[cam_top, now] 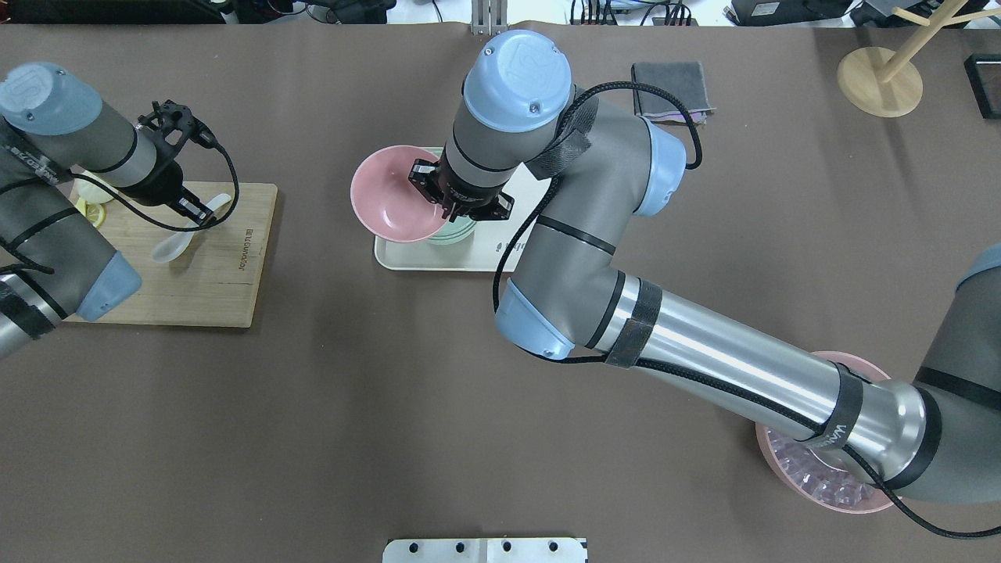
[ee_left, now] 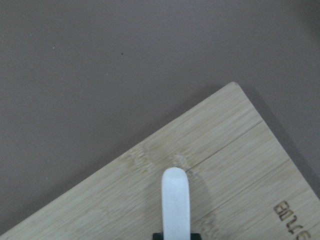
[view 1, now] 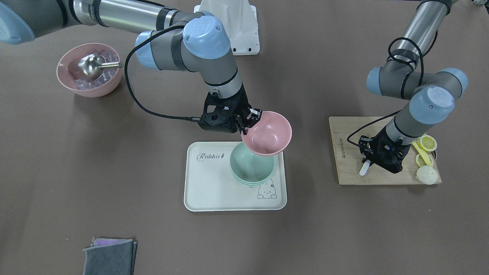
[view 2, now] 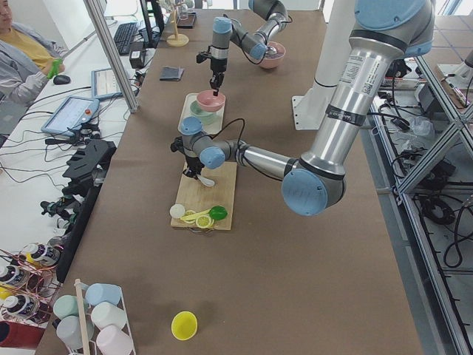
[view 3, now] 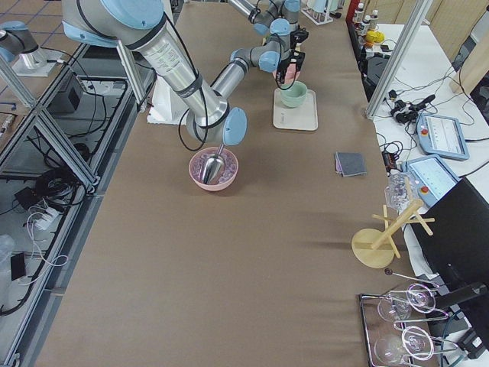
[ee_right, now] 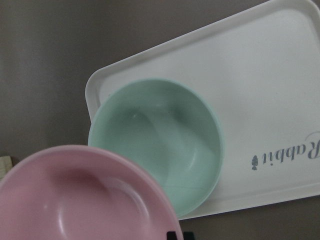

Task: Stack pink bowl on green and place spoon
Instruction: 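Release the pink bowl with right gripper while left gripper lifts white spoon, then lower the white spoon into the pink bowl while right arm withdraws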

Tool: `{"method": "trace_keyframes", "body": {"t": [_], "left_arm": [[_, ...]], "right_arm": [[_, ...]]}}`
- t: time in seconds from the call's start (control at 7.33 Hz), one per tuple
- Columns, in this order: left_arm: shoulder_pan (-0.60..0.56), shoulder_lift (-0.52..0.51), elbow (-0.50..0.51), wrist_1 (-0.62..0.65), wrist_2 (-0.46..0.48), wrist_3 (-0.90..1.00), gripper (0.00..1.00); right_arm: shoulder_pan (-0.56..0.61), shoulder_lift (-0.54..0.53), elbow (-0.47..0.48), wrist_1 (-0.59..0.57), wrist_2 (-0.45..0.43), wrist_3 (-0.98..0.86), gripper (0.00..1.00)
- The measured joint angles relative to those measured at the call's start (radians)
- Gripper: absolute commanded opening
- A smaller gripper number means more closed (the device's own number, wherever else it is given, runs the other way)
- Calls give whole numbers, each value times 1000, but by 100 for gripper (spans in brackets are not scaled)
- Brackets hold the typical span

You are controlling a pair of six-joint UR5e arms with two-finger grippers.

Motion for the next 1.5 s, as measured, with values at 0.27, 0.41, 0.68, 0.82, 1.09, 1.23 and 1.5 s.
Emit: {"method": "trace_keyframes", "body": {"t": [0.27, 0.41, 0.68, 0.82, 1.09, 1.23, 1.5], "left_arm": [[-1, -1, -4, 2, -4, -6, 0], [-1, -3, -8, 2, -5, -15, 0], [0, -15, -16, 6, -6, -58, 0], [0, -51, -20, 30, -9, -123, 0], [2, -156, -35, 100, -51, -276, 0], [6, -219, -39, 124, -64, -372, 0], [30, -355, -14, 137, -68, -553, 0]], "right_arm": [[23, 0, -64, 37, -4, -22, 0], [26, 0, -84, 60, -5, -24, 76], [28, 0, -96, 77, -7, -18, 100], [31, -2, -94, 80, -5, -19, 100], [64, -58, -28, 83, 49, -31, 100], [109, -142, 56, 81, 119, -67, 100], [209, -332, 193, 78, 226, -216, 100]]}}
